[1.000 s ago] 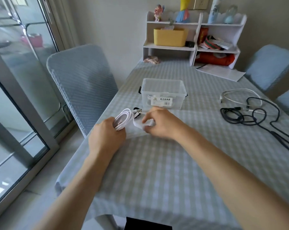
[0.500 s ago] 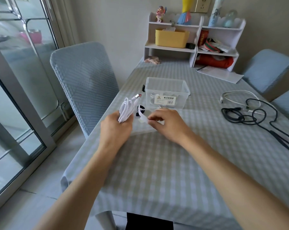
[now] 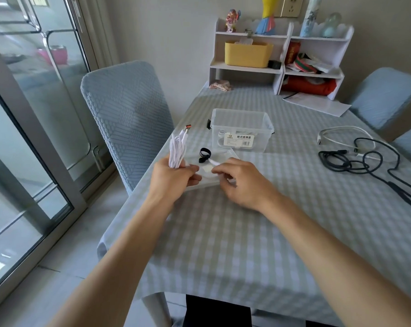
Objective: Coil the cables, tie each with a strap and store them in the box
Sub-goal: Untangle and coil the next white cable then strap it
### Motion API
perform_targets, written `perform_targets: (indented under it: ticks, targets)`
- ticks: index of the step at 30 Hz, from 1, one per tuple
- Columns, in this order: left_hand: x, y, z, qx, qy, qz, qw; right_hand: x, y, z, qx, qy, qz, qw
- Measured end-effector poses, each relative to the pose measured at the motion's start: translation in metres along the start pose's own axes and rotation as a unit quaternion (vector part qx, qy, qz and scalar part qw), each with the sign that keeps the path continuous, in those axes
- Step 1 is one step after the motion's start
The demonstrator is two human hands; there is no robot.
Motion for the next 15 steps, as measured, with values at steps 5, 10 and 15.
perform_targets:
  ticks: [5, 10, 15]
  targets:
    - [-0.003, -0.003, 0.004, 0.008, 0.018, 0.018, 1.000, 0.019, -0.003, 0.000, -0.007, 0.005, -0.041, 0.999]
    - [0.000, 0.000, 0.004, 0.016, 0.029, 0.022, 0.999, 0.029, -0.017, 0.000, 0.040, 0.046, -0.071, 0.996]
    - [0.002, -0.001, 0.001, 0.022, 0.034, 0.030, 0.999, 0.042, -0.023, 0.000, 0.074, 0.121, -0.129, 0.982]
Point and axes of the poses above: each hand's wrist, its own z-axis towards the middle knuckle, its own y-axis out of the palm, x = y × z, the point moved 9 cm from there along z, towards the middle knuckle, and after that the axes turned 8 degrees about x, right-handed, at the moved point
